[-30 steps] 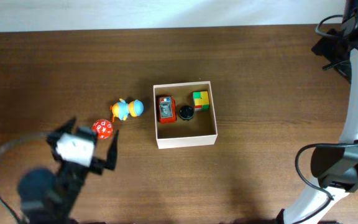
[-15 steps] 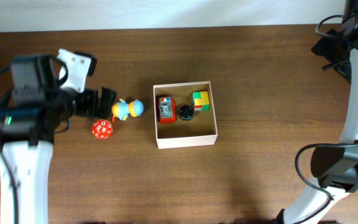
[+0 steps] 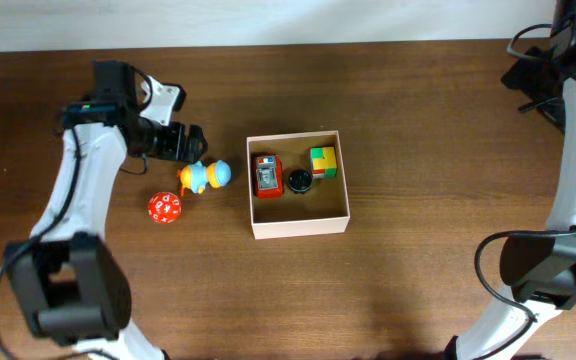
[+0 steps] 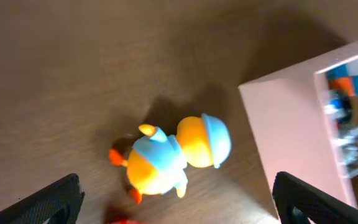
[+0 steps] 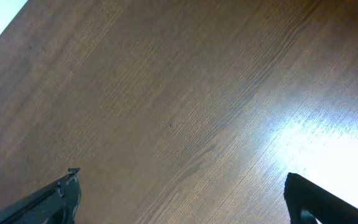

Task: Pack container
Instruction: 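Move the left gripper over the orange-and-blue toy duck and grasp it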

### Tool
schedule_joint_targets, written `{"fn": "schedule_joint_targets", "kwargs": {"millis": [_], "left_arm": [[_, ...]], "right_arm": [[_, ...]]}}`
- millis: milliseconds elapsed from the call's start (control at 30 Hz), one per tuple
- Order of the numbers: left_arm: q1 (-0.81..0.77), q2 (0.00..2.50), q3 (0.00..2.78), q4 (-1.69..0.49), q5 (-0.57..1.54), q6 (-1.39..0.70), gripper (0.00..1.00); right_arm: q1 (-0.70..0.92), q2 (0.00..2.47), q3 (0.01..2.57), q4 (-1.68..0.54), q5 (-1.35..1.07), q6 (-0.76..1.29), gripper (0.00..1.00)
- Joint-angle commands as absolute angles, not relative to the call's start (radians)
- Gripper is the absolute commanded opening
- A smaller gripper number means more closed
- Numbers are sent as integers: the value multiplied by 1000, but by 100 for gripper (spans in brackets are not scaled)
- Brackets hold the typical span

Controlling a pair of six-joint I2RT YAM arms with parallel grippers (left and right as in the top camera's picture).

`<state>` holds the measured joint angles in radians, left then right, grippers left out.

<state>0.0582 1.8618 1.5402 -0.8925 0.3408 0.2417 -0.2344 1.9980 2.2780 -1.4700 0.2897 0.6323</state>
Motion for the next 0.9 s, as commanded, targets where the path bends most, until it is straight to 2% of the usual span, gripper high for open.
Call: {"fn": "schedule_joint_targets", "kwargs": {"millis": [0,67,133,300,367,533,633,733,867], "left_arm": [[59,1966,1556,-897,371,257,99],[59,2003,1556,-900,371,256,97],[59,2029,1556,-903,368,256,83],[59,2061,1554,-917,308,255,79],[59,2063,1553,-921,282,255,73],[59,2063,1553,-928,261,255,41],[59,2063,1553,-928,262,254,17],[59,2063,1553,-928,262,247,6],[59,2063,1553,-929,262,247,2]], "right_arm": [[-236,1987,2296,-1470,296,645,99],[-236,1987,2296,-1470,296,645,99],[-236,1987,2296,-1470,296,645,99],[-236,1987,2296,-1470,296,645,99],[-236,1987,2296,-1470,296,645,99],[-236,1987,2296,-1470,296,645,99],[-236,1987,2296,-1470,296,645,99],[-236,1987,2296,-1470,296,645,99],[-236,1987,2296,-1470,296,645,99]]}}
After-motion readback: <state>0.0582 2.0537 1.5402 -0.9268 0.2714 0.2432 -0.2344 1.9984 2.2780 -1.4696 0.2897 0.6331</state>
